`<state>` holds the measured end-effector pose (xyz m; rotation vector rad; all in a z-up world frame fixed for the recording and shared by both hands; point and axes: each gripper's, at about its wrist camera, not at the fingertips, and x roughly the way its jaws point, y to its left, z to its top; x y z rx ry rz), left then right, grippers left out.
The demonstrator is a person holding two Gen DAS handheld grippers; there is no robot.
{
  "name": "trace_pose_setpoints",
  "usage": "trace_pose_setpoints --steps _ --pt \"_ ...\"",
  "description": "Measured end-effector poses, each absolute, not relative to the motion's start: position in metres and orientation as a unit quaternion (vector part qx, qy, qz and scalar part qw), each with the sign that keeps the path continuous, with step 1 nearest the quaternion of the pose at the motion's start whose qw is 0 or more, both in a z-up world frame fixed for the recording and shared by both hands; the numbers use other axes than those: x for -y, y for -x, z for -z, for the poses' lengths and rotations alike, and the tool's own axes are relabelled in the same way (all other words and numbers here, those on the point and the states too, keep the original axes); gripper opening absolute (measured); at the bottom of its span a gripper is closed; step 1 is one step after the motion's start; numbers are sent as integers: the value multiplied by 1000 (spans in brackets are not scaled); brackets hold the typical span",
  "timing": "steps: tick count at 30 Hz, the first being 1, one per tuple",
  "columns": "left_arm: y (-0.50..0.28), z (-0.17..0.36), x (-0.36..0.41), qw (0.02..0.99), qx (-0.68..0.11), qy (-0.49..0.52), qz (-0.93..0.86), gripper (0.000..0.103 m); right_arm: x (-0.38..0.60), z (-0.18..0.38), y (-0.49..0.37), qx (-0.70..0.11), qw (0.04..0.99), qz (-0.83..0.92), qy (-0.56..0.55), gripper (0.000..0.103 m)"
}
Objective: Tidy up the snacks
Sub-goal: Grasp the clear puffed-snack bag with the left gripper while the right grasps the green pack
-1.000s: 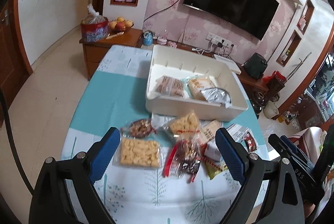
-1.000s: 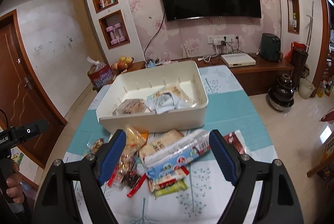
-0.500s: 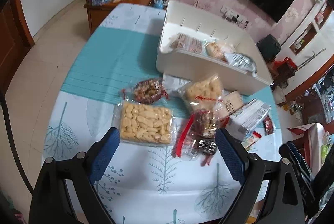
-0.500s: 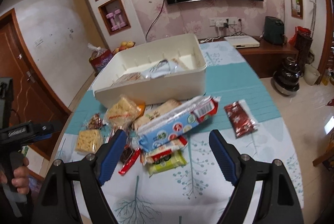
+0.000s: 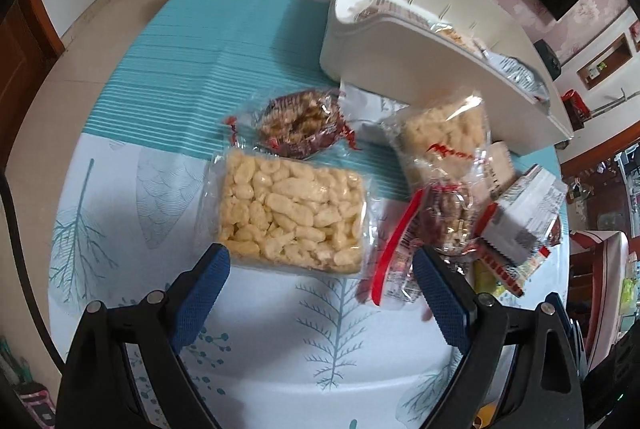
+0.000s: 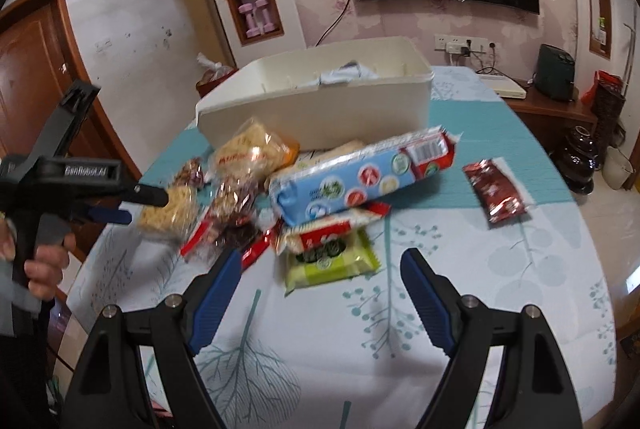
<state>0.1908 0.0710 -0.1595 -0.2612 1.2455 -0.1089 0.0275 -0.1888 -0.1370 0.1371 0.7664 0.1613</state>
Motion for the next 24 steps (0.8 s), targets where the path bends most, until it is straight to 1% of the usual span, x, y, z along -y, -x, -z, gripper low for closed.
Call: trace_pose_setpoints --steps 2,5,17,24 --pt "-195 165 -71 802 -584 118 43 98 184 145 -28 -378 921 -78 -55 82" --pt "-202 171 -68 804 -583 110 38 102 178 154 -31 -381 921 -74 -38 82" --pt "-229 189 -58 806 -591 42 -4 102 163 180 -56 -406 912 -55 28 82" --pt "-243 209 -62 794 -606 46 -15 102 160 182 -65 -418 906 -51 40 83"
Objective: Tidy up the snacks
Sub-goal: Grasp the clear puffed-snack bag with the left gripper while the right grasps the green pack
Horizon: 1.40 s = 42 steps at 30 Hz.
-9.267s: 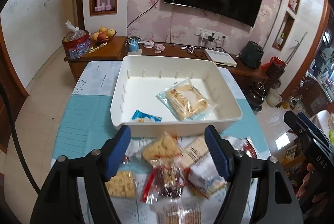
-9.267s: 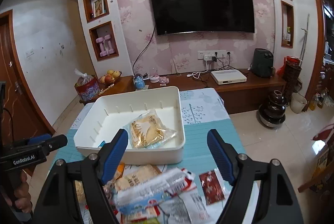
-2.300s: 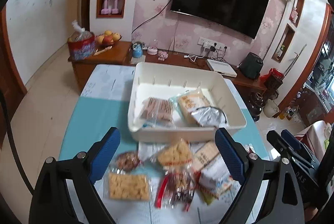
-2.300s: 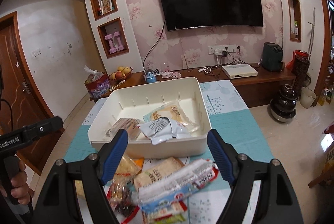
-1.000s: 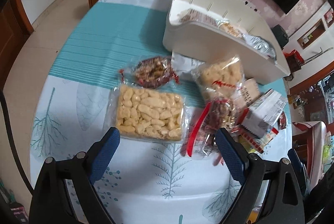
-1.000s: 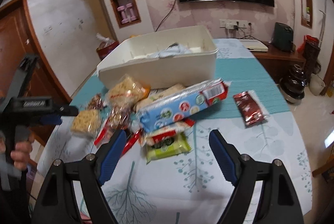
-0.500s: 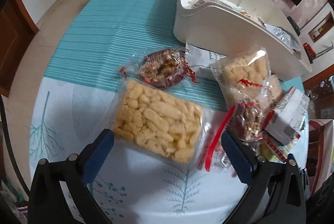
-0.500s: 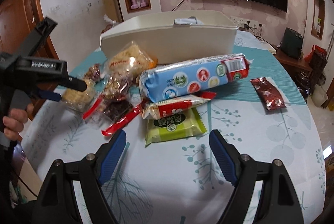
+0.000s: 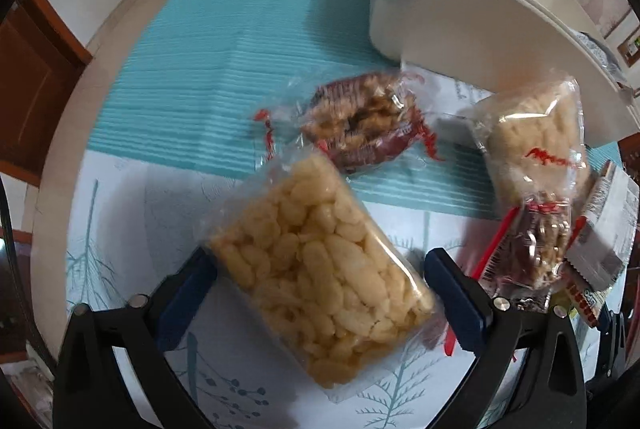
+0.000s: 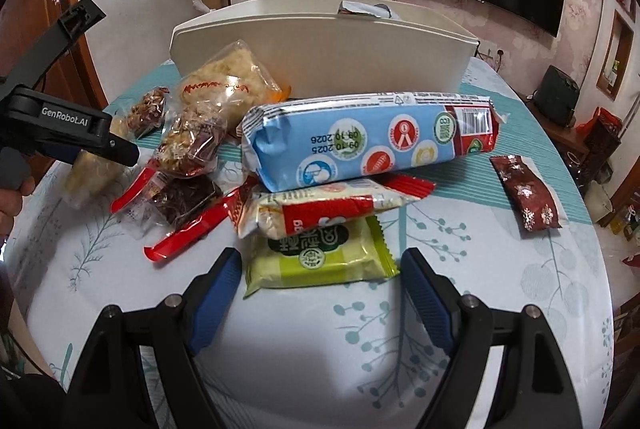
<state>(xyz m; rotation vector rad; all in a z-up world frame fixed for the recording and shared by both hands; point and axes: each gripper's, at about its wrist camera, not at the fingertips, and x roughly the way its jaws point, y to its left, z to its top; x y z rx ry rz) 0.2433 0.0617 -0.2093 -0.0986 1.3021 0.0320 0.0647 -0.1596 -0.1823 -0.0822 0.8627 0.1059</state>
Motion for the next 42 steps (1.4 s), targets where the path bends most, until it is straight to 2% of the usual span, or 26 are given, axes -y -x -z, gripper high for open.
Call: trace_pose_setpoints --steps 9,14,17,19,21,29,42 --pt "-252 211 -62 792 -608 37 -23 102 155 181 -69 -421 905 -49 41 83" --pt "-243 207 -62 796 -604 39 -26 90 155 181 -72 -423 904 -48 41 83" --pt "-241 204 -60 796 -603 41 -26 87 155 180 -73 -423 904 -48 42 82" --pt "-235 203 -63 796 -603 43 -26 86 156 180 -72 -422 904 -47 41 78" --pt "-232 202 -65 794 -606 47 -24 85 156 179 -71 -416 907 -50 41 68" --pt "-203 196 -76 788 -612 65 -22 83 152 180 -66 -409 910 -47 54 58" --pt "-145 155 -57 811 -583 46 5 83 162 172 -44 -433 899 -55 30 54"
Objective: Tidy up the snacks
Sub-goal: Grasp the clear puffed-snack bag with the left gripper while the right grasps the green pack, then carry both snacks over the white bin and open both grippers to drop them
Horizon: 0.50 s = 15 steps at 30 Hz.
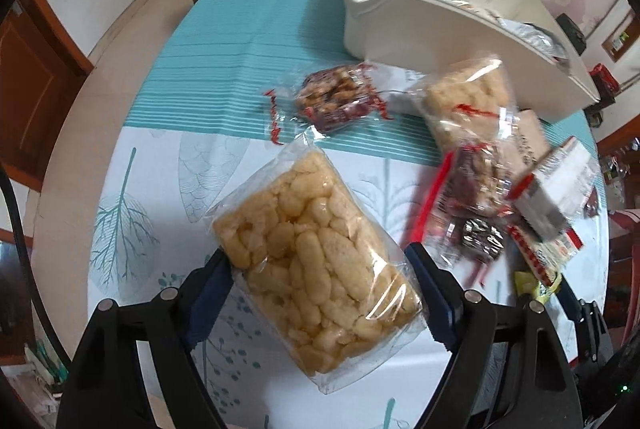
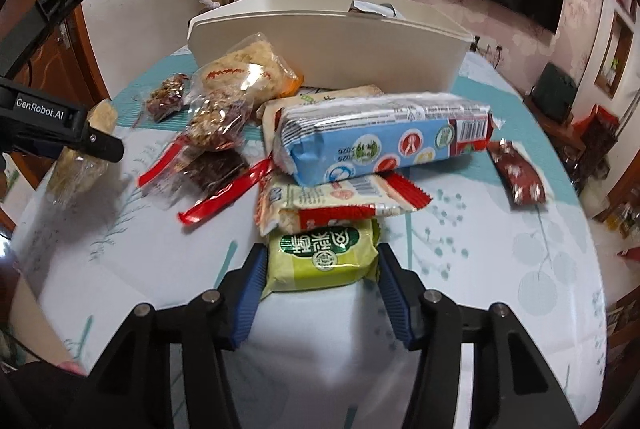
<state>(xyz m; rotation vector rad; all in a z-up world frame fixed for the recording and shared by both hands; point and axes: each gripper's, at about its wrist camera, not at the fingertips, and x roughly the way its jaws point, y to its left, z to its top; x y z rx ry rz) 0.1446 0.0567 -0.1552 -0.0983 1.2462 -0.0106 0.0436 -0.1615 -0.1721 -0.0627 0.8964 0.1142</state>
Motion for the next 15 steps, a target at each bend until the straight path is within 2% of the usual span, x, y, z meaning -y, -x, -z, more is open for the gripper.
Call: trace_pose_setpoints --steps 6,15 --pt "-123 130 -46 827 -561 35 18 83 167 159 -23 -430 901 -59 10 54" --pt "-108 82 -46 850 -524 23 46 83 170 114 -1 -378 923 -66 10 54"
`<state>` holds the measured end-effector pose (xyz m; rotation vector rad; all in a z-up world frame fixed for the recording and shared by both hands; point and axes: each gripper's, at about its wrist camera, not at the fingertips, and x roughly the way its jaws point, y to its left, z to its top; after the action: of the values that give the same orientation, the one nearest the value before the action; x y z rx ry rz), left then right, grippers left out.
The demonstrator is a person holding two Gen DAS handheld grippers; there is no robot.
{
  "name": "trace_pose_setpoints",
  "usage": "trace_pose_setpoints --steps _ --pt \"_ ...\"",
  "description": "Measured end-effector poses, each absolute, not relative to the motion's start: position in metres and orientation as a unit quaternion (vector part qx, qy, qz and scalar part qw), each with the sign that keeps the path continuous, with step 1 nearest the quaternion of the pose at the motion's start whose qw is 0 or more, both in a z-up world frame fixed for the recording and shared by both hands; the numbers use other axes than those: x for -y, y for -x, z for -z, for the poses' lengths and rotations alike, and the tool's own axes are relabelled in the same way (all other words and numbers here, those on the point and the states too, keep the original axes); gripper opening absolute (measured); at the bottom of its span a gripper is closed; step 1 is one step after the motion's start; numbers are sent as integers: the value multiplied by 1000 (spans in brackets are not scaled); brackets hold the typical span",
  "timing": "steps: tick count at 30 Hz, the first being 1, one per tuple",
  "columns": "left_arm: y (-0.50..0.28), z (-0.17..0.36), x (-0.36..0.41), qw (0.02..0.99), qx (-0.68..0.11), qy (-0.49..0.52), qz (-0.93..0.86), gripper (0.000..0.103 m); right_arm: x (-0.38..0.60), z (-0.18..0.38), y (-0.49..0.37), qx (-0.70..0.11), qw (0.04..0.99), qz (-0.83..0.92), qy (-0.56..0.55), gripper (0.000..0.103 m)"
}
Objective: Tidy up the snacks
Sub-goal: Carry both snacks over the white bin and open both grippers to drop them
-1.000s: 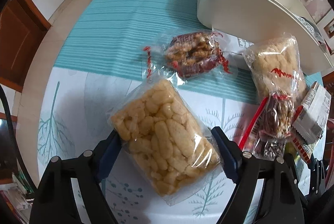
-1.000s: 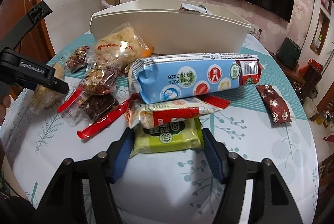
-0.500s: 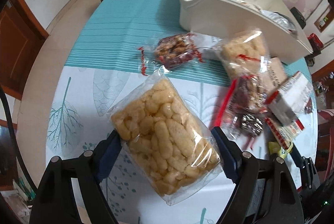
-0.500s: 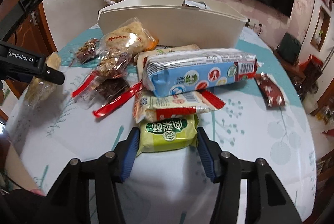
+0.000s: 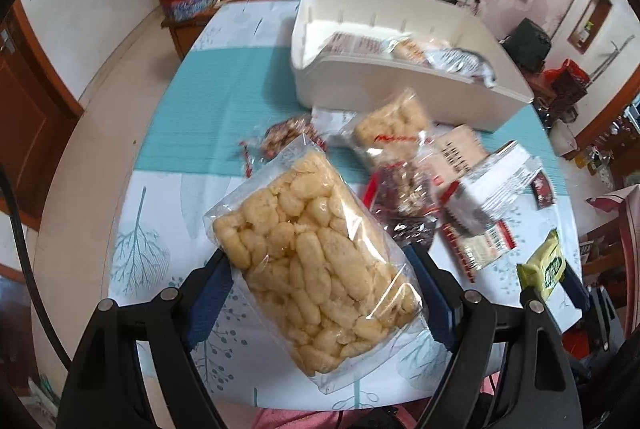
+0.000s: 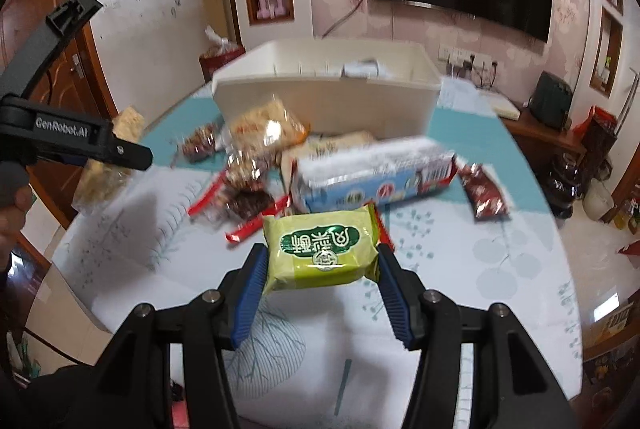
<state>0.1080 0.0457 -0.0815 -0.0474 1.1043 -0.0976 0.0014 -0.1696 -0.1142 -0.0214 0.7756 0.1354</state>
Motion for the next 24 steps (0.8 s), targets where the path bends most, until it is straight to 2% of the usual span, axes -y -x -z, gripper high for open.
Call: trace_pose_setpoints --steps 11,24 --pt "-142 39 -30 878 -474 27 63 83 170 63 -25 -310 948 -61 23 55" --pt "-199 10 -22 897 -432 36 84 83 172 32 -89 -275 959 -58 38 55"
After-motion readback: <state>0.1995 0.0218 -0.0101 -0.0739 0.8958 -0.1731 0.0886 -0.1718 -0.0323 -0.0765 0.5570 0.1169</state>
